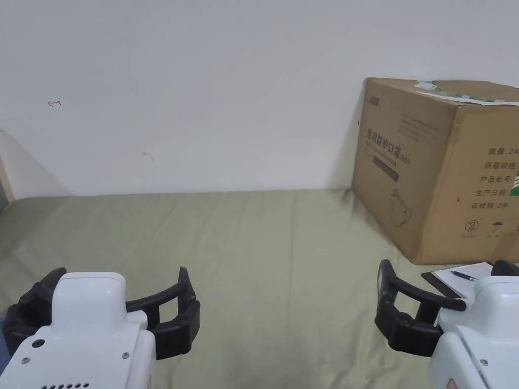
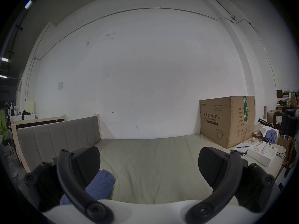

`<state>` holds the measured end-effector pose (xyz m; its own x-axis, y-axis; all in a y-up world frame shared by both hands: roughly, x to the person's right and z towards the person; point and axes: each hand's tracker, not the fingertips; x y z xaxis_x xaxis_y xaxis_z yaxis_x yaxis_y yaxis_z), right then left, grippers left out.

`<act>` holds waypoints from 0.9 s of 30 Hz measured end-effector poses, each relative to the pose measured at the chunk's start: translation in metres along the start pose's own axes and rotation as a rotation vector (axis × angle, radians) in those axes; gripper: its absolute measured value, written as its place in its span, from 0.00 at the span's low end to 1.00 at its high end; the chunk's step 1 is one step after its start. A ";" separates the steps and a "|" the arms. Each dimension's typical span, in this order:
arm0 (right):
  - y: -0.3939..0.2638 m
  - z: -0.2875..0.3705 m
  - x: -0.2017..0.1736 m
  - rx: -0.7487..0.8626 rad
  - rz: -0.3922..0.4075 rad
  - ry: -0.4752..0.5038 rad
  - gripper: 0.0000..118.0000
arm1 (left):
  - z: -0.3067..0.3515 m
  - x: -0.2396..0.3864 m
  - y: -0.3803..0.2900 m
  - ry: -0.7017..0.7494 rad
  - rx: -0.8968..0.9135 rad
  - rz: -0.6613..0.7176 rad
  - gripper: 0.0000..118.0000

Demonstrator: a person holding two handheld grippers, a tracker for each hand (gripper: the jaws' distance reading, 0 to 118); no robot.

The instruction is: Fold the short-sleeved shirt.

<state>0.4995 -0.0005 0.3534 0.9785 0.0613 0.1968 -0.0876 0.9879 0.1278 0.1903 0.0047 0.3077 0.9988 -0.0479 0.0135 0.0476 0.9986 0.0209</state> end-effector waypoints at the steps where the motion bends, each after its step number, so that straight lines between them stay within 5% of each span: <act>1: 0.001 0.000 -0.002 -0.006 0.008 0.005 1.00 | 0.001 0.000 0.000 -0.005 -0.002 -0.002 1.00; 11: 0.005 -0.006 -0.003 -0.062 -0.034 0.054 0.99 | -0.001 -0.001 0.006 -0.009 -0.017 -0.003 0.98; 14: 0.007 -0.007 -0.002 -0.062 -0.022 0.058 0.85 | 0.000 -0.004 0.008 -0.012 -0.017 0.004 0.76; 15: 0.007 -0.006 -0.001 -0.059 -0.021 0.062 0.85 | 0.000 -0.004 0.009 -0.008 -0.014 -0.004 0.76; 16: 0.008 -0.006 -0.001 -0.056 -0.018 0.062 0.64 | 0.000 -0.004 0.010 -0.003 -0.014 -0.017 0.56; 18: 0.009 -0.010 0.000 -0.073 -0.004 0.059 0.07 | -0.002 -0.005 0.010 0.008 -0.019 -0.041 0.06; 19: 0.009 -0.009 0.000 -0.071 -0.004 0.053 0.00 | -0.002 -0.006 0.010 0.012 -0.016 -0.039 0.00; 27: 0.007 -0.009 0.003 -0.089 -0.050 0.076 0.00 | -0.003 -0.003 0.007 -0.007 -0.020 -0.022 0.00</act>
<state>0.5030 0.0079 0.3462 0.9929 0.0185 0.1178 -0.0243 0.9986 0.0478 0.1874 0.0120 0.3045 0.9973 -0.0704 0.0205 0.0704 0.9975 0.0013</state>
